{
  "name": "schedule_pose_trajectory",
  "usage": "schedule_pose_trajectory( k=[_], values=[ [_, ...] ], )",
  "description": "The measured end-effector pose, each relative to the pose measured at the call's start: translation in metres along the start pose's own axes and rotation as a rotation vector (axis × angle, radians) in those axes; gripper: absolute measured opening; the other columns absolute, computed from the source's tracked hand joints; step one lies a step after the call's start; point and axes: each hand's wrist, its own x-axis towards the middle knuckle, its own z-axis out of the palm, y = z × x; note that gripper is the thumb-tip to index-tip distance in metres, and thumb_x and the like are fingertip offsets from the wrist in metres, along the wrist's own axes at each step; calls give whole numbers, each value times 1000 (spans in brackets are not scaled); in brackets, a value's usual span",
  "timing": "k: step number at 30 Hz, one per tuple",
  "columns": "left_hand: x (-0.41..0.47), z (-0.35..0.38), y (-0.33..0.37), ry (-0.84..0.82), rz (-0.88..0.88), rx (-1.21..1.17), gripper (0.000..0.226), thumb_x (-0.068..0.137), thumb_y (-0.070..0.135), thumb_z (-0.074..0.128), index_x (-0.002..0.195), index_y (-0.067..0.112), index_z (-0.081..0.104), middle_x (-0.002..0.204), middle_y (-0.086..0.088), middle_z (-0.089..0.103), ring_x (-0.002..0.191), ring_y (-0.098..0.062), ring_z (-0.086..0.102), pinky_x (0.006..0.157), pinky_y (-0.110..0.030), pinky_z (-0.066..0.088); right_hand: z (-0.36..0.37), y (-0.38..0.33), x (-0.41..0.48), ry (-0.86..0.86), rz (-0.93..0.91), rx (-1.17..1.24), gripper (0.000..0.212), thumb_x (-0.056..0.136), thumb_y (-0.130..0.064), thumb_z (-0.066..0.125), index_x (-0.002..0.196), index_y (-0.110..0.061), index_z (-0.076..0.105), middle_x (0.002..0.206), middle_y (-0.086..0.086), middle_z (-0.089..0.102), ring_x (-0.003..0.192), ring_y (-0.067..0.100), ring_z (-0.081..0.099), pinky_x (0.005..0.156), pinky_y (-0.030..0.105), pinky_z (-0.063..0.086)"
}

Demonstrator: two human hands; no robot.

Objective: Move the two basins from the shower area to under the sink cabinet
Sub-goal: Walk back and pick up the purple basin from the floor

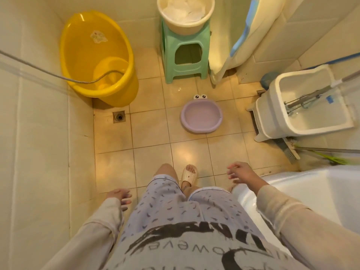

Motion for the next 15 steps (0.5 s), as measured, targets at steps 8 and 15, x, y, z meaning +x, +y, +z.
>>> schedule_pose_trajectory(
  k=[8,15],
  values=[
    [20,35,143,-59,100,142,12,95,8,42,99,5,53,93,-15,55,59,-21,46,58,-26,35,-3,-70,27,19,60,38,16,91,-4,45,99,-6,59,89,14,61,65,20,54,56,26,44],
    [53,62,290,-183,197,295,32,94,8,44,122,-4,54,86,-11,58,59,-17,47,55,-25,35,7,-77,33,89,279,174,14,92,-1,44,97,-4,56,72,9,57,58,18,51,51,25,38]
  ],
)
